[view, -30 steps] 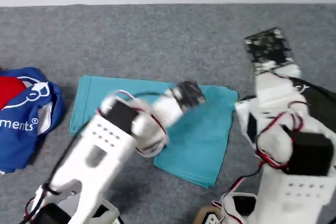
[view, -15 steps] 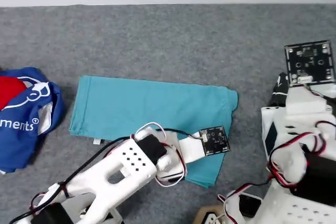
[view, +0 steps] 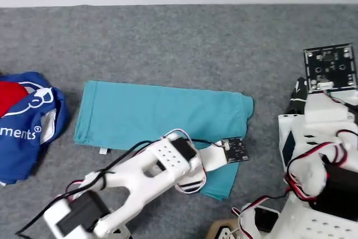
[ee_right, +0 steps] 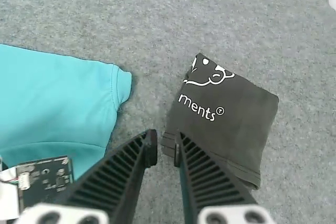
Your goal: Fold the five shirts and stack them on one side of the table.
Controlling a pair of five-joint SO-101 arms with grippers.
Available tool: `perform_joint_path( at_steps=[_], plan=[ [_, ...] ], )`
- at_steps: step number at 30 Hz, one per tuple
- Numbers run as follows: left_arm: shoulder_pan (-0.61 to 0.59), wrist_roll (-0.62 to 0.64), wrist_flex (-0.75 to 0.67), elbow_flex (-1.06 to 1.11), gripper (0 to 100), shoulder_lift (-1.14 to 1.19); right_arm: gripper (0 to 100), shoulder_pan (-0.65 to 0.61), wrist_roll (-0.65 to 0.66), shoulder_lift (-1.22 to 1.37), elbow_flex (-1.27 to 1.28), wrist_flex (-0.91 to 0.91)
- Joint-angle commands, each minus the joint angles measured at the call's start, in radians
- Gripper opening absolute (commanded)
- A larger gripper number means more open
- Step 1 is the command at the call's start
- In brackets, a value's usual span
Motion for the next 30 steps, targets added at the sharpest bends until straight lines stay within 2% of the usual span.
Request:
perform_joint_path(
  at_steps=[1, 11, 17, 25, 30],
  plan=[
    [0.006, 0.009, 0.018, -0.071, 20, 0.052, 7.6, 0.013, -0.008, -0.005, -0.003, 0.039],
    [0.008, 0.009, 0.133, -0.232, 10, 0.236, 7.6, 0.013, -0.008, -0.005, -0.003, 0.039],
    [0.008, 0.009, 0.144, -0.278, 1, 0.259, 7.6, 0.013, -0.003, -0.005, -0.003, 0.039],
    [-0.008, 0.009, 0.143, -0.294, 1, 0.129, 7.6, 0.013, -0.003, -0.001, -0.003, 0.039],
    [-0.097, 0.009, 0.126, -0.331, 1, 0.12, 7.6, 0.013, -0.008, 0.002, -0.003, 0.038]
  ],
)
